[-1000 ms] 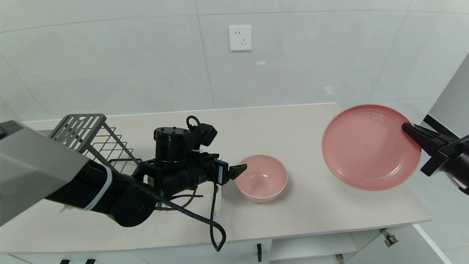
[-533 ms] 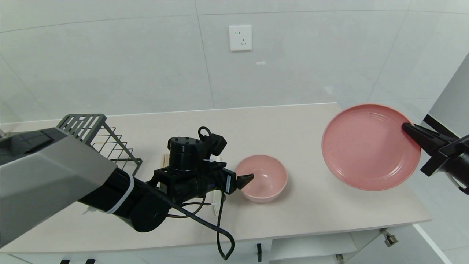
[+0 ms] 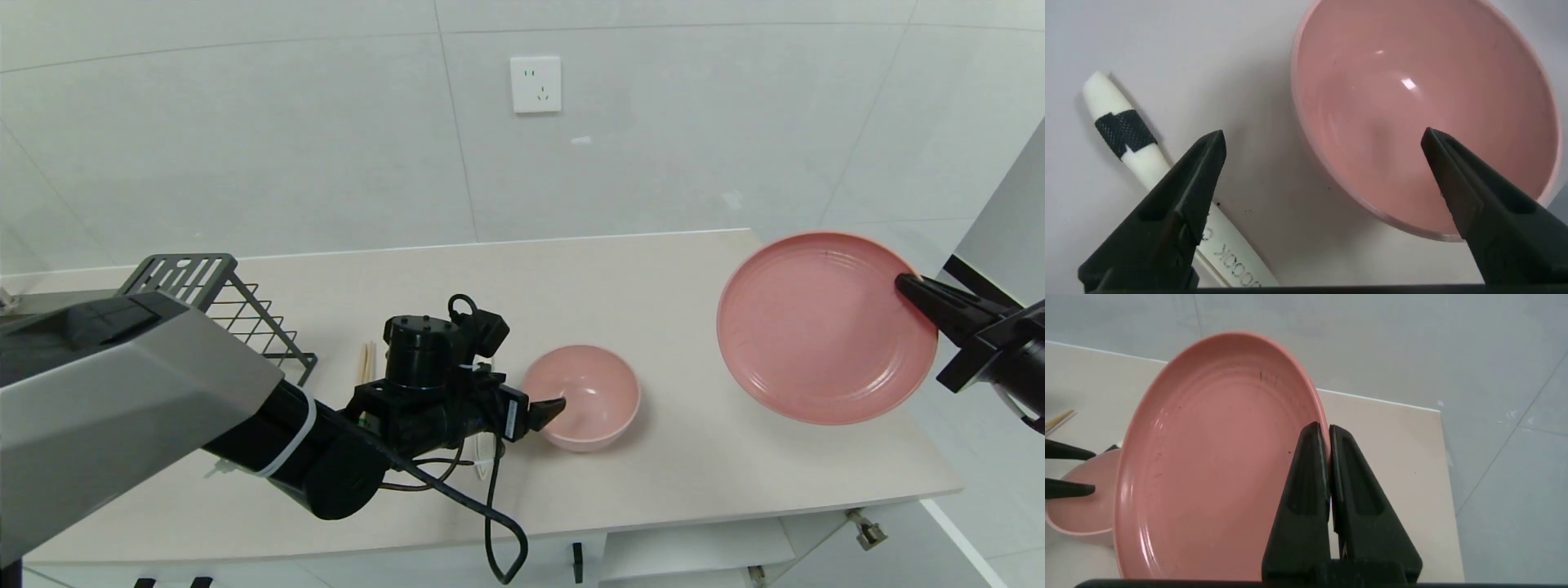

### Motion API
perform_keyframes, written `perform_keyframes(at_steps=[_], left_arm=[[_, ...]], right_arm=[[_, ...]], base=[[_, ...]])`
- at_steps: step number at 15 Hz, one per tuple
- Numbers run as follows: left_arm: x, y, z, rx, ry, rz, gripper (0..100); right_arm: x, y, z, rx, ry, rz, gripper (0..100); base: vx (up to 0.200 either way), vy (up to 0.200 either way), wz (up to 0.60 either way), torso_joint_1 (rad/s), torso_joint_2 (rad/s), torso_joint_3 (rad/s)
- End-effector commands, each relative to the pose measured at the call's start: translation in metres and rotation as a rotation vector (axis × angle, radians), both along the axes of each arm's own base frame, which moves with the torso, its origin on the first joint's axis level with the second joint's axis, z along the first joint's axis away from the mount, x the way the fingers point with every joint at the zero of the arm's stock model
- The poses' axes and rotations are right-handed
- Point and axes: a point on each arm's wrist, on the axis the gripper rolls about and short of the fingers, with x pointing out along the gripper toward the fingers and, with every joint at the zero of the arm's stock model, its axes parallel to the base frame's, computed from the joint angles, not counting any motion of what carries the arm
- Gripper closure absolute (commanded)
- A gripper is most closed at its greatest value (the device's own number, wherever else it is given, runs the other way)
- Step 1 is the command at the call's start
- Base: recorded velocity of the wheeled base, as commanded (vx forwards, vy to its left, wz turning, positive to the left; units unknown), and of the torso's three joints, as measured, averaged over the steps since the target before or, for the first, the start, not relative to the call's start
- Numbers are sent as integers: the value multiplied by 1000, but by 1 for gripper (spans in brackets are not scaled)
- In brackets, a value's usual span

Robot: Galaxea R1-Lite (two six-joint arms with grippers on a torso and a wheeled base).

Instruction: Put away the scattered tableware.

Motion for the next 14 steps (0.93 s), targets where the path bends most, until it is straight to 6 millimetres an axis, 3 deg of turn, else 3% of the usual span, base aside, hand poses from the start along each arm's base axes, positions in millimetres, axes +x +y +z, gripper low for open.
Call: perform_keyframes(at_steps=[1,5,6,10,14], left_arm=[[1,-1,-2,3,5,0,0],[2,-2,-12,13,29,-4,0],[1,-2,-13,15,32,-5,100],[-2,-6,-13,12,32,-18,100],[-7,2,39,-56,-103,-7,100]], right_arm=[[1,0,-2,-1,7,1,100],[2,0,-2,-2,7,1,100],[2,0,-2,-2,7,1,100],[2,0,-1,-2,5,1,100],[3,0,-1,-2,2,1,100]], base=[[0,0,0,0,0,0],[0,0,0,0,0,0],[0,0,0,0,0,0],[0,0,0,0,0,0],[0,0,0,0,0,0]])
